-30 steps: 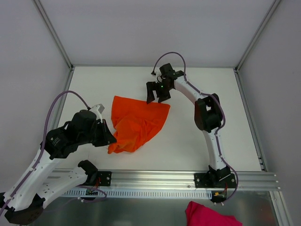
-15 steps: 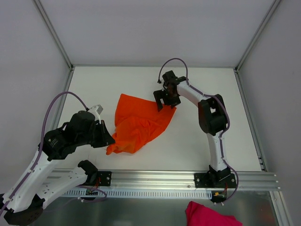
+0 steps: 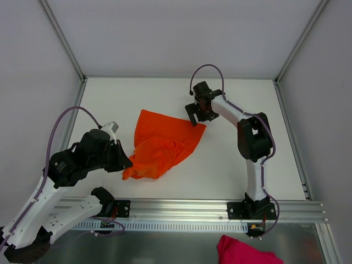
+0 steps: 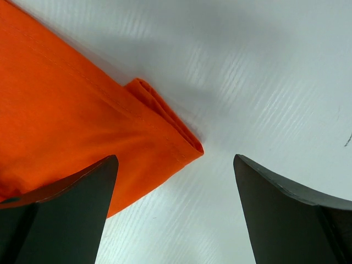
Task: Fold and stack the t-shirts
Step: Flatten out the tshirt
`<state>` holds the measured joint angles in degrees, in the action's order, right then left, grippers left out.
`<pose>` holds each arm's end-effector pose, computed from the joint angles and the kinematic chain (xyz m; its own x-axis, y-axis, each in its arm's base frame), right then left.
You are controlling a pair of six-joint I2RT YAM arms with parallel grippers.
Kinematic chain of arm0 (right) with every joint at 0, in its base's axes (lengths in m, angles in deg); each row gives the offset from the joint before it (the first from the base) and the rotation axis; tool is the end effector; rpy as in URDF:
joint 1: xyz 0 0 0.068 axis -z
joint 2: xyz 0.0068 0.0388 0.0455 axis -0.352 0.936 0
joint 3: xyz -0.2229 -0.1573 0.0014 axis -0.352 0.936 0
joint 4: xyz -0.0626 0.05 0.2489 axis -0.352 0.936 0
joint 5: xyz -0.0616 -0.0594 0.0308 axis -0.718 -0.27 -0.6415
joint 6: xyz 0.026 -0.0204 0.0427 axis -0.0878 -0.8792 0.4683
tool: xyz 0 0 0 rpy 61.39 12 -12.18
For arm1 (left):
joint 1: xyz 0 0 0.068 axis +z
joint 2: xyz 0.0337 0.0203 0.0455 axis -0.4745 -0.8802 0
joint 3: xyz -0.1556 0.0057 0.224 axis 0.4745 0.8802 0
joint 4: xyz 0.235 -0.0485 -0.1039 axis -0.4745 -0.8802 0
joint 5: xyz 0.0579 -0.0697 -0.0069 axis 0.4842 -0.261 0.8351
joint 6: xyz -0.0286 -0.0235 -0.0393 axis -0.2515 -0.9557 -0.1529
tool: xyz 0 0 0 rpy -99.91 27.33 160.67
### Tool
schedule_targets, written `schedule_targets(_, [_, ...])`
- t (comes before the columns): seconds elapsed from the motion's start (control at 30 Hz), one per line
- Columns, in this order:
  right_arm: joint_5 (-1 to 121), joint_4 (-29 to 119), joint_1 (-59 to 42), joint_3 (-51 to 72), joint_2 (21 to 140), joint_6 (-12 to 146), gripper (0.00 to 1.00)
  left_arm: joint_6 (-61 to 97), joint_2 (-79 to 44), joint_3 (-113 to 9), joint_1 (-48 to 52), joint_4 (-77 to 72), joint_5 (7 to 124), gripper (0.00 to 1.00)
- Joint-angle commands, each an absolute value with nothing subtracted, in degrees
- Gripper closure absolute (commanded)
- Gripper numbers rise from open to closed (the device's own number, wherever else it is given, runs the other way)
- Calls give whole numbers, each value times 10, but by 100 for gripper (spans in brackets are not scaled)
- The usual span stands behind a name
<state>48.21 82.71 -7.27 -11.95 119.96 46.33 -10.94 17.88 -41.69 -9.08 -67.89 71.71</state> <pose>0.4041 0.2109 0.2079 -0.6452 -0.6112 -0.4584 -0.6071 0.7744 -0.1782 0.0835 -0.0656 0.3564 -0.8115 -0.2037 -0.5477 0.1293 0.8515 -0.5081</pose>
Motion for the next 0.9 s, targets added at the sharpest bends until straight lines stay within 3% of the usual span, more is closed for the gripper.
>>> schedule_targets(0.0, [467, 826, -70, -93, 1167, 456, 8, -96, 178, -451, -89, -690, 735, 100])
schedule_targets(0.23, [485, 810, -65, -50, 1161, 463, 13, -98, 178, -454, -90, -696, 735, 100])
schedule_targets(0.37, [505, 798, -51, -25, 1156, 473, 28, -98, 175, -456, -89, -699, 735, 100])
schedule_targets(0.5, [518, 784, -39, -6, 1150, 481, 34, -99, 177, -454, -89, -699, 750, 100])
schedule_targets(0.6, [540, 779, -32, 0, 1149, 486, 48, -99, 176, -451, -89, -697, 749, 100])
schedule_targets(0.63, [544, 778, -32, 0, 1150, 488, 61, -98, 175, -451, -89, -696, 749, 100])
schedule_targets(0.7, [546, 777, -31, -1, 1150, 489, 73, -98, 173, -451, -90, -692, 748, 100])
schedule_targets(0.73, [545, 778, -31, -2, 1149, 489, 85, -99, 172, -451, -89, -691, 749, 100])
schedule_targets(0.8, [543, 779, -31, -4, 1147, 491, 99, -101, 169, -452, -89, -690, 758, 100])
schedule_targets(0.87, [533, 778, -30, -3, 1142, 492, 99, -110, 161, -452, -89, -697, 779, 100])
